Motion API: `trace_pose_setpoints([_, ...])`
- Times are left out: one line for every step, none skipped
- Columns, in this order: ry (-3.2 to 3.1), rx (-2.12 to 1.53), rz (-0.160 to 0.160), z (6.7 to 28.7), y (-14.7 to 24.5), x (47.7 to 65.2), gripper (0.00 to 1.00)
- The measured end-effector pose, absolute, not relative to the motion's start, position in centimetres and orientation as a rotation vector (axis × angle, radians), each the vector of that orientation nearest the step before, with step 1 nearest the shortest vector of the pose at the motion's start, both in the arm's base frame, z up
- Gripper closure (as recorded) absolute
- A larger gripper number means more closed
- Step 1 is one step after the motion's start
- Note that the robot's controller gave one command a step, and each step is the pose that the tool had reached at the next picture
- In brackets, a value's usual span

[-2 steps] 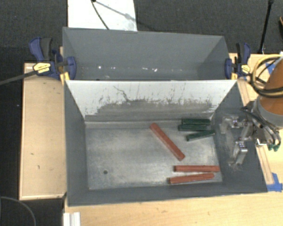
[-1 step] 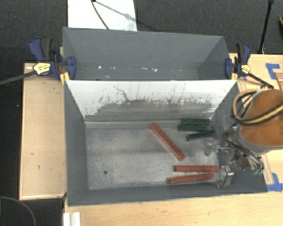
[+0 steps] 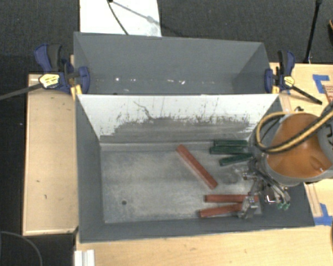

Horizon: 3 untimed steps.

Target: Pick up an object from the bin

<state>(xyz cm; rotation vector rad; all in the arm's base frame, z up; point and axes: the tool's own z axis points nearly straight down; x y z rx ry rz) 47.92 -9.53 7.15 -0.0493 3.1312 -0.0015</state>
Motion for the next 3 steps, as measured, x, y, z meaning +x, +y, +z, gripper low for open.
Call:
trace_pose_setpoints([3.137, -0.06, -0.001, 7.1, -9.5, 47.7, 1.0])
trace_pose_setpoints([3.128, -0.146, -0.003, 18.4, -8.0, 49.0, 1.0])
trace_pose_setpoints([3.126, -0.134, -0.005, 26.3, -9.1, 51.1, 1.0])
